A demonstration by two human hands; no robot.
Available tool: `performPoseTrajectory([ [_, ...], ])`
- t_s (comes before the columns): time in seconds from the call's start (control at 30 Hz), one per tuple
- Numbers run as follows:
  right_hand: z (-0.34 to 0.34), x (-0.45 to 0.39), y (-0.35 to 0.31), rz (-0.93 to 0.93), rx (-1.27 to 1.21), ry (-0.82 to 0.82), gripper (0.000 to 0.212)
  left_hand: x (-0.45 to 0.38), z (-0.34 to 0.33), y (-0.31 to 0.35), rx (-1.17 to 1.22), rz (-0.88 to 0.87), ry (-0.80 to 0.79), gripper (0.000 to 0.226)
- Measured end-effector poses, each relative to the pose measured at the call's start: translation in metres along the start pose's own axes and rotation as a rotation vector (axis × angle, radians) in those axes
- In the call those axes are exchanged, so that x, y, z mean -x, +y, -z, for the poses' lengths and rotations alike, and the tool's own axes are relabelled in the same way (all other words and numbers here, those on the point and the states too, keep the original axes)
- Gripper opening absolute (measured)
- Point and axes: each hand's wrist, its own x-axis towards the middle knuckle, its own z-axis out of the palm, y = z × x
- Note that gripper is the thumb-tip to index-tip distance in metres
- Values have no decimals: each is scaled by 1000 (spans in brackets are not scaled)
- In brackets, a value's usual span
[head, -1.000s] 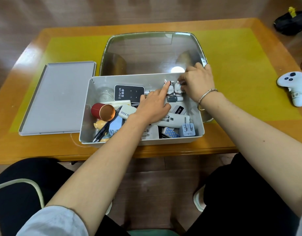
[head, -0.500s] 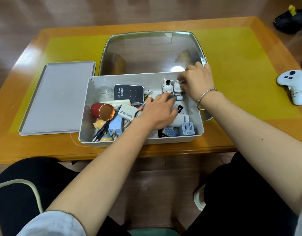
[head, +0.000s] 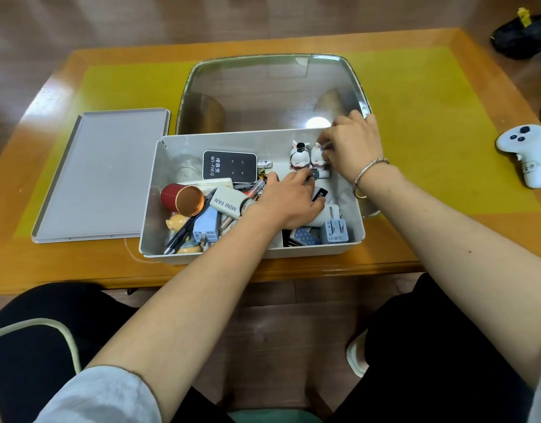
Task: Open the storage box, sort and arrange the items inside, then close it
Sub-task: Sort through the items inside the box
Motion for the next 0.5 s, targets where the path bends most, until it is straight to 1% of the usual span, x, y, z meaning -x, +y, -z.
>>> performPoseTrajectory([
  [0.2, 1, 1, 0, 12, -10, 7, 23, 2, 4, 1, 7, -6, 0, 61],
  [0.3, 2, 2, 0, 7, -18, 19, 22, 4, 7, 1, 12, -19, 15, 57],
  [0.37, 3, 4, -1, -5, -27, 32, 23, 9, 10, 0, 20, -16, 79, 53],
  [0.5, 5, 12, -3, -25, -73, 74, 24, 23, 20, -5, 18, -9, 269, 47],
])
